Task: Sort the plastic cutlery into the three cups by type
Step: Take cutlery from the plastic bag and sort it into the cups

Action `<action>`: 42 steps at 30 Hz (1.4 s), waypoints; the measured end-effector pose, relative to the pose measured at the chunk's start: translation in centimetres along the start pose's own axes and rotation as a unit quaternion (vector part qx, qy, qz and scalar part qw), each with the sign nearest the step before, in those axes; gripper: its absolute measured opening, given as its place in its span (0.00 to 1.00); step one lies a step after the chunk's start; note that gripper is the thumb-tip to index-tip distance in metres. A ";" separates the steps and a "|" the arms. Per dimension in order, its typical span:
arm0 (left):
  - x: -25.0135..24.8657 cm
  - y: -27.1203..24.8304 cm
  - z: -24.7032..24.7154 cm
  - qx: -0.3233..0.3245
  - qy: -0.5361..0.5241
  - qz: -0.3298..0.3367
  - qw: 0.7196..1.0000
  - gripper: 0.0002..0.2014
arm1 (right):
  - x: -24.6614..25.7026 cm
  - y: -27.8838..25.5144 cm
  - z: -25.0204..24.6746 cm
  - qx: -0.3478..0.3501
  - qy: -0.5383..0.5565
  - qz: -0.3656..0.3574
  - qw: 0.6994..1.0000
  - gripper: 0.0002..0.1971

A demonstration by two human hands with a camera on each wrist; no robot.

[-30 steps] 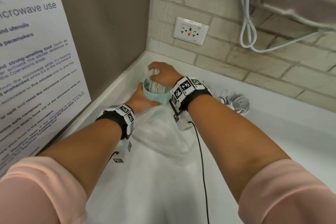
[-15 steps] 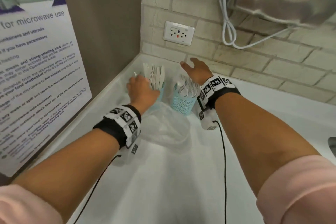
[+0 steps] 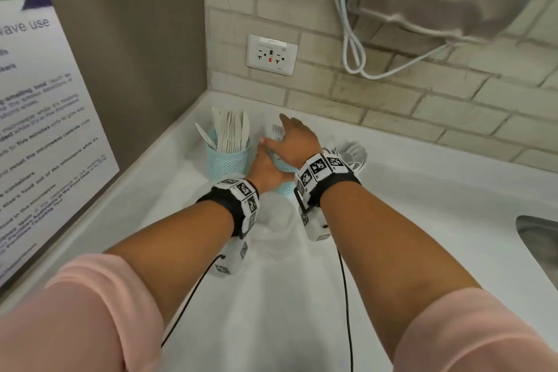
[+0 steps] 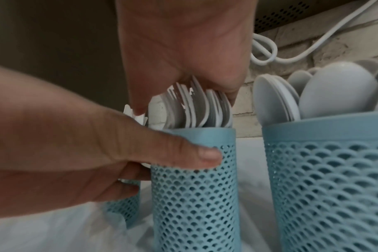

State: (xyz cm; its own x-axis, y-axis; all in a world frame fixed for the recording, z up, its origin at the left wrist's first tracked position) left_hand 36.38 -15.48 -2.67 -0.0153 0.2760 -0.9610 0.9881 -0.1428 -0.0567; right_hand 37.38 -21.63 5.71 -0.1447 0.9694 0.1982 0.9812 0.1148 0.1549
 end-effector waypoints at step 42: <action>0.5 2.4 -1.3 0.002 0.077 -0.015 0.997 0.49 | 0.2 1.8 -0.3 -0.044 0.043 -0.026 0.998 0.22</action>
State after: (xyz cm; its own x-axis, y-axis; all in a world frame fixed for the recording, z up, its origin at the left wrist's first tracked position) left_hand 38.90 -14.44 -2.91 -0.0209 0.4235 -0.9057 0.9869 -0.1365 -0.0866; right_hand 39.10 -21.29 6.28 -0.2088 0.9400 0.2697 0.9577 0.1407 0.2510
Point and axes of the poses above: each hand's wrist, its own y-axis towards the middle knuckle, its own z-axis out of the palm, x = y × z, the point moved 10 cm from there along y, towards the middle knuckle, and after that the axes turned 4 degrees about -y, right-handed, at the moved point
